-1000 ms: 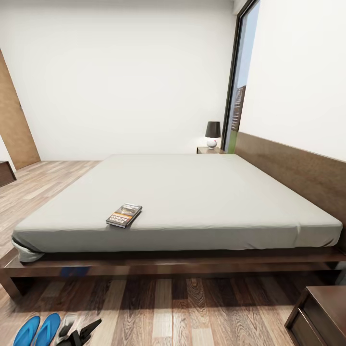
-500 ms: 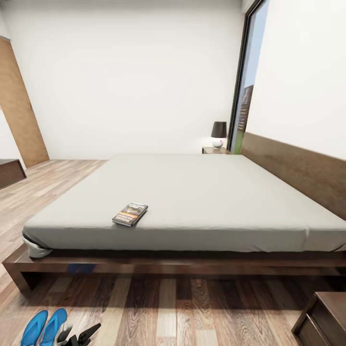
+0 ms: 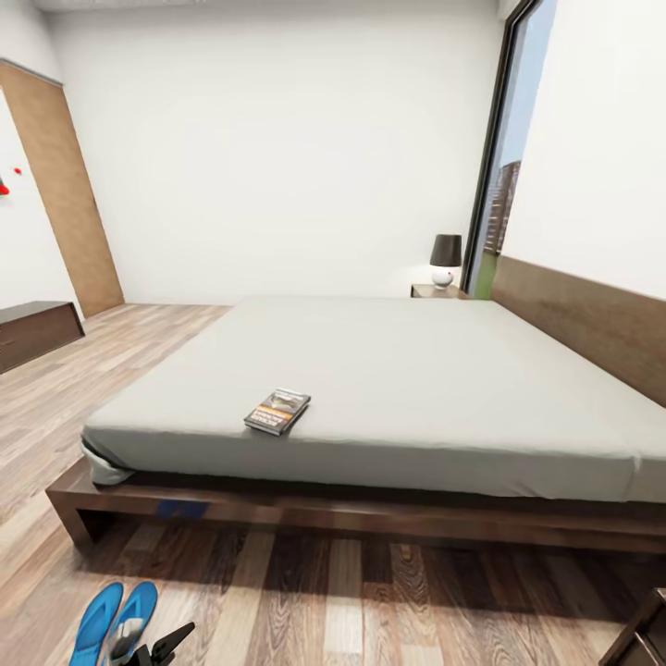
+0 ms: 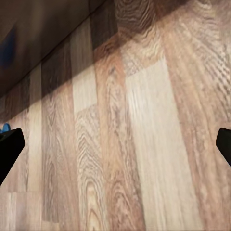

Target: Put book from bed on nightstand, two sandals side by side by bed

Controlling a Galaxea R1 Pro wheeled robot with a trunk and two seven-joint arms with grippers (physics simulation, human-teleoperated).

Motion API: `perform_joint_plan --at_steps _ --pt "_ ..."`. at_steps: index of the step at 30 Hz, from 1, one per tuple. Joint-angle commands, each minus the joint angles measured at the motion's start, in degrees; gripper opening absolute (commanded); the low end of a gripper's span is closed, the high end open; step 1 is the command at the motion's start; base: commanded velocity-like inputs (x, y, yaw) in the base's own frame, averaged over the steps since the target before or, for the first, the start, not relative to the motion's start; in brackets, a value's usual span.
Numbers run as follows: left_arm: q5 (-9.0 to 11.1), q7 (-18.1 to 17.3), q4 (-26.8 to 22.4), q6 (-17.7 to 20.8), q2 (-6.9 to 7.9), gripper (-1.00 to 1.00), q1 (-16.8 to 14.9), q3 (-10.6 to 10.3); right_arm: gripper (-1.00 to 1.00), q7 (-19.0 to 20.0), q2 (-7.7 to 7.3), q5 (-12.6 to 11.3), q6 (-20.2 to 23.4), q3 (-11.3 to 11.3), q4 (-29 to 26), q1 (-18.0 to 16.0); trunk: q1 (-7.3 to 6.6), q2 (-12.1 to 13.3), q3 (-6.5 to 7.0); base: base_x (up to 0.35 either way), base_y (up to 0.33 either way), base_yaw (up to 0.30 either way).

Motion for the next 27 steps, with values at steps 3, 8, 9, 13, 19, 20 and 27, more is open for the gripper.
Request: perform_joint_plan --at_steps 3,8,9,13,19,20,27 --pt "-0.07 -0.18 0.02 0.6 -0.03 1.0 -0.03 0.28 1.0 0.2 0.05 -0.19 -0.55 0.47 0.19 -0.07 0.0 -0.02 -0.06 0.114 0.091 0.027" --pt "-0.07 -0.18 0.02 0.6 -0.04 1.0 -0.03 0.28 1.0 -0.35 0.06 -0.25 -0.57 0.19 0.19 -0.07 0.0 -0.02 -0.06 0.126 0.095 0.007" --pt "-0.07 -0.18 0.01 0.6 -0.04 1.0 -0.03 0.28 1.0 -0.46 0.06 -0.26 -0.57 0.15 0.19 -0.07 0.0 -0.02 -0.06 0.128 0.097 0.003" --pt "-0.07 -0.18 0.02 0.6 -0.05 1.0 -0.03 0.24 1.0 -0.73 0.06 -0.25 -0.57 0.09 0.19 -0.07 0.0 -0.02 -0.06 0.129 0.098 0.002" --pt "-0.07 -0.17 0.05 0.6 -0.04 1.0 -0.03 0.25 1.0 -0.83 0.06 -0.24 -0.57 0.24 0.19 -0.07 0.0 -0.02 -0.06 0.13 0.108 0.001" --pt "-0.07 -0.15 0.04 0.6 -0.04 1.0 -0.03 0.26 1.0 -0.84 0.06 -0.24 -0.57 0.27 0.19 -0.07 0.0 -0.02 -0.06 0.13 0.114 0.0" --pt "-0.07 -0.17 0.01 0.6 -0.05 1.0 -0.03 0.27 1.0 -0.87 0.06 -0.21 -0.57 0.33 0.19 -0.07 0.0 -0.02 -0.06 0.112 0.118 0.0"
